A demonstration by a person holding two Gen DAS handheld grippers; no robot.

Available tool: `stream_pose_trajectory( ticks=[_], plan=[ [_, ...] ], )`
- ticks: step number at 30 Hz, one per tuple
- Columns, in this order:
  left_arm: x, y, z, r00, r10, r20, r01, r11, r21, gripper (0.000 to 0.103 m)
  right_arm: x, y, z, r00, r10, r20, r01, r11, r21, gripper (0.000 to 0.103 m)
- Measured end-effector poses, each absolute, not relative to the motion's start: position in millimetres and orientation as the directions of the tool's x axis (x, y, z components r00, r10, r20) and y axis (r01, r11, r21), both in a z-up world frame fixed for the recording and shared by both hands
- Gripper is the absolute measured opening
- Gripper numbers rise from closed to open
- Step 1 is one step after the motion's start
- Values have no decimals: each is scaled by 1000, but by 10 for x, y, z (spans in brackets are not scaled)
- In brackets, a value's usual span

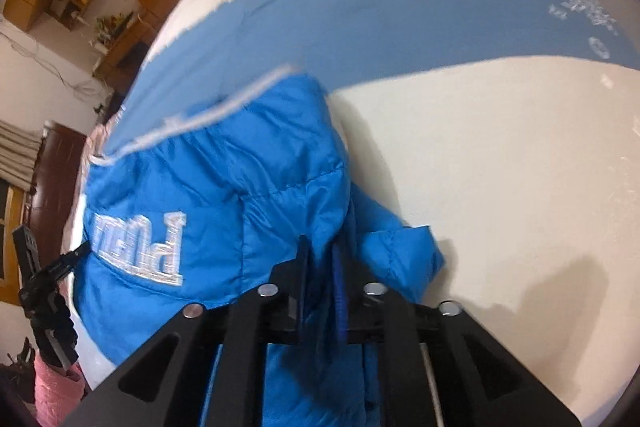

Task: Fold large clothes
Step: 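Lay the folded hem onto the jacket and open both grippers, then grasp the jacket edge with both grippers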

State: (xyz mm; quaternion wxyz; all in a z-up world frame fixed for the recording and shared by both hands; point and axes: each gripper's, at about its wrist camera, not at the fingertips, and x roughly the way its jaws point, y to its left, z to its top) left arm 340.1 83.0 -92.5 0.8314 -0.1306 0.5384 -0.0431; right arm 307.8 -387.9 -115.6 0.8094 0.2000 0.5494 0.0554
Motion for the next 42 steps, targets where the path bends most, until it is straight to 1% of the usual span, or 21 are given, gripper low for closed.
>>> stream_pose_trajectory(
  ticks=[1, 3, 5, 7, 9, 12, 14, 17, 20, 22, 24, 25, 27, 29, 31, 34, 36, 40, 42],
  plan=[
    [3335, 848, -800, 455, -187, -871, -74, 966, -246, 20, 2991, -3878, -1029, 416, 294, -861, 127, 919, 374, 18],
    [3198, 769, -602, 504, -165, -848, -59, 973, -224, 20, 2829, -3779, -827, 456, 295, -839, 95, 922, 376, 18],
    [3066, 559, -475, 521, -170, -836, -22, 977, -213, 20, 2797, -3587, -716, 469, 287, -836, 62, 933, 355, 18],
    [2936, 304, -440, 525, -207, -826, 30, 974, -225, 20, 2717, -3303, -662, 477, 291, -829, 11, 942, 337, 18],
    [2825, 8, -492, 508, -248, -825, 93, 968, -233, 20, 2704, -3086, -685, 473, 302, -828, -20, 943, 333, 18],
    [2766, -345, -691, 476, -227, -850, 146, 973, -178, 22, 2684, -2777, -848, 454, 260, -852, -33, 961, 276, 17],
    [2784, -388, -889, 440, -221, -870, 147, 974, -173, 22, 2693, -2652, -971, 441, 222, -870, -20, 971, 238, 17],
    [2782, -383, -1148, 415, -220, -883, 167, 972, -164, 22, 2682, -2626, -1207, 421, 214, -881, -8, 973, 232, 16],
    [2778, -334, -1269, 410, -240, -880, 167, 968, -187, 21, 2662, -2575, -1385, 438, 181, -880, -22, 981, 191, 15],
    [2780, -350, -1289, 405, -226, -886, 167, 971, -172, 21, 2661, -2534, -1391, 443, 155, -883, -22, 987, 162, 15],
    [2783, -348, -1248, 397, -211, -893, 164, 974, -157, 20, 2674, -2590, -1343, 431, 173, -886, -4, 982, 190, 14],
    [2773, -357, -1205, 394, -210, -895, 159, 974, -158, 17, 2655, -2609, -1305, 428, 184, -885, 2, 979, 204, 15],
    [2669, -332, -1040, 410, -230, -883, 152, 971, -183, 17, 2559, -2632, -1156, 445, 215, -869, -6, 971, 237, 18],
    [2509, -366, -882, 449, -234, -862, 178, 969, -171, 18, 2378, -2584, -986, 476, 233, -848, -41, 969, 243, 18],
    [2387, -395, -843, 455, -241, -857, 199, 966, -166, 18, 2218, -2551, -900, 483, 244, -841, -68, 968, 242, 18],
    [2285, -414, -1026, 418, -240, -876, 206, 964, -166, 19, 2142, -2491, -1059, 437, 253, -863, -68, 966, 248, 18],
    [2285, -437, -1133, 409, -243, -879, 206, 964, -171, 19, 2129, -2476, -1245, 413, 248, -876, -56, 967, 247, 15],
    [2318, -446, -1270, 404, -252, -879, 206, 962, -181, 20, 2150, -2494, -1440, 424, 274, -863, -48, 959, 280, 14],
    [2340, -448, -1297, 399, -256, -880, 197, 962, -191, 20, 2166, -2500, -1442, 421, 275, -864, -44, 958, 283, 14]
  ],
)
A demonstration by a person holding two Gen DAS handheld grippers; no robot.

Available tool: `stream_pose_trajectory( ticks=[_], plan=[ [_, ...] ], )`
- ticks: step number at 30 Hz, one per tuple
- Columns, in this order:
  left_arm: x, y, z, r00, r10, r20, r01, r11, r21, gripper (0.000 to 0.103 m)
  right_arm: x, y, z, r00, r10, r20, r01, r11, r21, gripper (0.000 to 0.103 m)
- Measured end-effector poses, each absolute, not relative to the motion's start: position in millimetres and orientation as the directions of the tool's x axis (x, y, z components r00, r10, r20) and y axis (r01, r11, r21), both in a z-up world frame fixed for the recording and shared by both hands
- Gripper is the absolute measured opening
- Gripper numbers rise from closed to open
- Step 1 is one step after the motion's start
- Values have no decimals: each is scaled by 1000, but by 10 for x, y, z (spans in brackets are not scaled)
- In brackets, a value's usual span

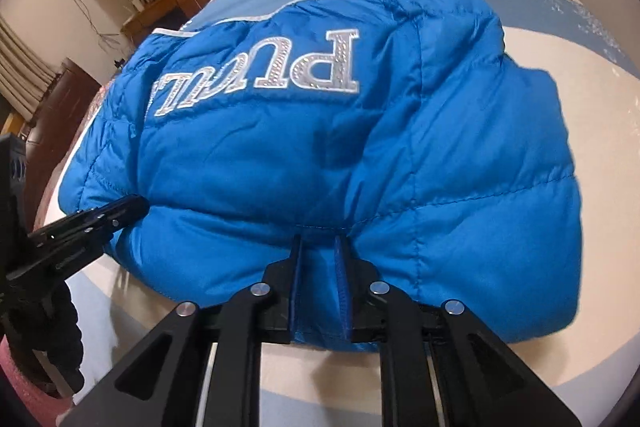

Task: Fold large clothes
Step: 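Grasp the jacket edge with both grippers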

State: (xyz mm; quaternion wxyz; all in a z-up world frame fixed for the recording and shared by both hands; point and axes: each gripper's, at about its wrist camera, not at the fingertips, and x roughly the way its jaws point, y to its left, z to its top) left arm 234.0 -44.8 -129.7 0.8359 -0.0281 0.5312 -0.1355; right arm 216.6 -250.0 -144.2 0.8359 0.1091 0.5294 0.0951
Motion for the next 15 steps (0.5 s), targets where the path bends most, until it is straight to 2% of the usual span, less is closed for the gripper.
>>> stream_pose_trajectory(
  ticks=[3, 5, 6, 7, 9, 10, 12, 15],
  plan=[
    [2345, -437, -1268, 385, -255, -887, 198, 962, -191, 20, 2170, -2500, -1366, 406, 275, -871, -53, 959, 278, 14],
    [2346, -355, -1146, 369, -273, -888, 192, 958, -215, 19, 2125, -2575, -1230, 407, 295, -865, -59, 953, 297, 18],
    [2331, -282, -1051, 381, -285, -880, 185, 956, -230, 19, 2091, -2620, -1147, 425, 300, -854, -61, 951, 303, 24],
    [2319, -178, -934, 405, -293, -866, 177, 954, -241, 23, 2050, -2722, -1019, 460, 301, -836, -57, 949, 310, 36],
    [2300, 24, -746, 450, -278, -849, 156, 960, -232, 43, 2000, -3009, -817, 516, 299, -803, -20, 941, 337, 52],
    [2302, 150, -666, 474, -264, -840, 138, 965, -225, 57, 2003, -3141, -773, 527, 303, -794, -5, 935, 354, 56],
    [2359, 468, -548, 507, -232, -830, 88, 972, -218, 61, 2036, -3411, -737, 543, 306, -782, 34, 922, 385, 60],
    [2511, 858, -570, 494, -210, -844, 16, 973, -232, 67, 2167, -3821, -817, 530, 331, -781, 95, 892, 443, 72]
  ],
)
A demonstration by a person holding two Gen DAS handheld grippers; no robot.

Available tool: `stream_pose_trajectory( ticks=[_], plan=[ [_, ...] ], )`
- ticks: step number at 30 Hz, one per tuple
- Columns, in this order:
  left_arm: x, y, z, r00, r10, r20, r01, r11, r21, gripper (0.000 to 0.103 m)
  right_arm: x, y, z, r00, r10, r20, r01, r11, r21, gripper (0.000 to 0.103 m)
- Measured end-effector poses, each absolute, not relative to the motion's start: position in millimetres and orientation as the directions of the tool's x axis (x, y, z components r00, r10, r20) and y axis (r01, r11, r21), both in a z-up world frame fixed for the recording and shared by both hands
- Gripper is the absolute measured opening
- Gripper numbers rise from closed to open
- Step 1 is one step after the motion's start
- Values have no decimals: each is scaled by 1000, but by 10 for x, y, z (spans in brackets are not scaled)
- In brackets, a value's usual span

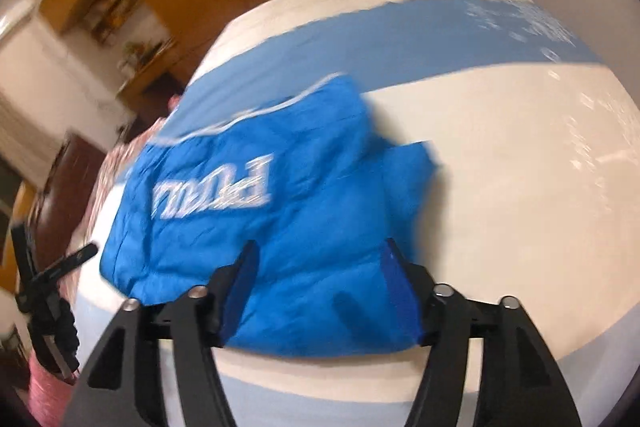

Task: Fold large clothes
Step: 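Grasp the jacket edge with both grippers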

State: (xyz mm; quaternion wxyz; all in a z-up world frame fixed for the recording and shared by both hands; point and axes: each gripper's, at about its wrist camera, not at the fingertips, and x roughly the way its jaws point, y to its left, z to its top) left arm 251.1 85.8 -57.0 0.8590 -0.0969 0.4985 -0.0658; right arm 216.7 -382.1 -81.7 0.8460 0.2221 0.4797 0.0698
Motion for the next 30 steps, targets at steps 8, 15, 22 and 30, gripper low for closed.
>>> stream_pose_trajectory(
  ticks=[8, 15, 22, 30],
  plan=[
    [2799, 1199, -894, 421, -337, -842, -20, 925, -380, 77, 2519, -4077, -1280, 436, 480, -761, 110, 811, 575, 81],
    [3067, 1168, -1170, 375, -411, -831, -18, 893, -450, 80, 2740, -4003, -1543, 369, 526, -766, 104, 796, 596, 84],
    [3334, 1032, -1390, 325, -448, -833, -40, 874, -485, 77, 2886, -3995, -1727, 361, 595, -718, 125, 732, 670, 82],
    [3229, 865, -1091, 379, -421, -824, -29, 885, -465, 18, 2735, -3947, -1408, 384, 618, -686, 80, 718, 692, 24]
  ],
)
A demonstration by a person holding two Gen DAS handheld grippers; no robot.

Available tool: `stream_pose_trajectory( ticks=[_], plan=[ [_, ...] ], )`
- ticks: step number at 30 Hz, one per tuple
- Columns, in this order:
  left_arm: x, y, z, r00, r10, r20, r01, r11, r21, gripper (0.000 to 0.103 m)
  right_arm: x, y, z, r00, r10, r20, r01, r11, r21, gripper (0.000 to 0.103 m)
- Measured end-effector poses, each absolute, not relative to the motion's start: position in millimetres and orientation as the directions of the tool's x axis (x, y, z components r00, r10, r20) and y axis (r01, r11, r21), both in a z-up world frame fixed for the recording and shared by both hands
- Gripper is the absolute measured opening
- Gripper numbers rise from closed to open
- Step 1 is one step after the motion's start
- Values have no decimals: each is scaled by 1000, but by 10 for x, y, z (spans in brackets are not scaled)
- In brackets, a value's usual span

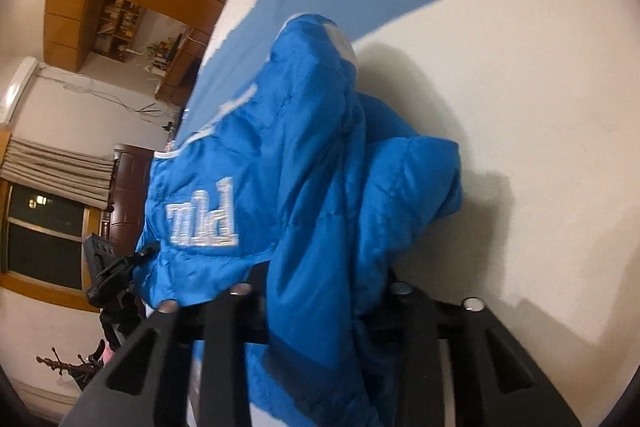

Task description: Fold large clothes

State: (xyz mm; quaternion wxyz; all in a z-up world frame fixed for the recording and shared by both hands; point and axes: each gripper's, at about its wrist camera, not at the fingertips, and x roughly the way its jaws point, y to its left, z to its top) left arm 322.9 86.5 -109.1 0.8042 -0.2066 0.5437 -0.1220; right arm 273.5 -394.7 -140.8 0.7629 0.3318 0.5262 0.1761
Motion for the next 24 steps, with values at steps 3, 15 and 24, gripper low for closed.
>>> stream_pose_trajectory(
  ticks=[3, 15, 24],
  plan=[
    [3109, 820, -851, 415, -429, -802, -9, 880, -475, 15, 2636, -3932, -1169, 399, 618, -678, 52, 723, 689, 21],
    [1800, 822, 96, 455, -479, -750, 152, 872, -465, 15, 1348, -3843, -148, 444, 597, -668, -63, 764, 642, 20],
    [860, 896, -358, 371, -466, -803, 140, 883, -448, 15, 322, -3601, -375, 400, 532, -746, 10, 811, 584, 20]
  ],
)
